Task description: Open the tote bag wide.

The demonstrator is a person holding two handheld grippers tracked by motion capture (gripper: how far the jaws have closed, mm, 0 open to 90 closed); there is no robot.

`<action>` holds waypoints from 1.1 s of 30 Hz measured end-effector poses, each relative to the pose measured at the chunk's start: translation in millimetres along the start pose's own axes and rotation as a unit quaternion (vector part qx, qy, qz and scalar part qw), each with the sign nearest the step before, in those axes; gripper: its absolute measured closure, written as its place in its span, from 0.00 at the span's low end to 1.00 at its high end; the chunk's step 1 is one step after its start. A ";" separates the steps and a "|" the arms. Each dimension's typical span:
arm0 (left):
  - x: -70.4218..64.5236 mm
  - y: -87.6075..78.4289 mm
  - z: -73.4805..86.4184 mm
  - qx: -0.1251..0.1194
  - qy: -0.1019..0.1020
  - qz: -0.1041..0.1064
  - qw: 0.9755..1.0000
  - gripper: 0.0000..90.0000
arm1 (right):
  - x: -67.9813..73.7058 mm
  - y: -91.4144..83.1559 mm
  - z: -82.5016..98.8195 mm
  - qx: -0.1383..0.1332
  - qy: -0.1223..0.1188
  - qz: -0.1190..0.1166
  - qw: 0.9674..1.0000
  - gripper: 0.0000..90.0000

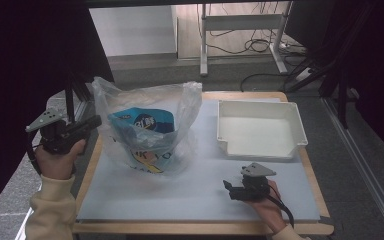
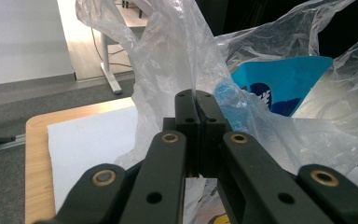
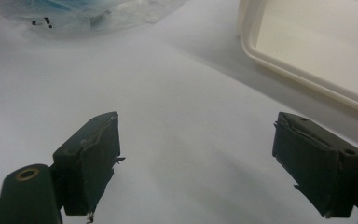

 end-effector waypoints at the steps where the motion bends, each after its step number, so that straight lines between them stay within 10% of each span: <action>1: -0.4 -0.2 0.7 -0.001 -0.001 0.001 1.000 1.00 | 0.1 0.1 0.0 0.000 0.000 0.000 1.000 0.17; 17: -1.0 -3.6 1.7 -0.014 -0.001 0.004 1.000 1.00 | 2.8 -5.8 -10.4 -0.020 0.002 -0.015 1.000 0.19; 33: 6.1 -5.9 3.0 -0.021 -0.010 0.014 1.000 1.00 | 22.3 -18.8 -80.5 -0.083 -0.015 -0.052 0.995 0.28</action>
Point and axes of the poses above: each handheld gripper's, and its own axes: y roughly forward along the jaws, z roughly out of its underside, x roughly to its left, the point moved 6 cm from there along y, roughly forward along the jaws
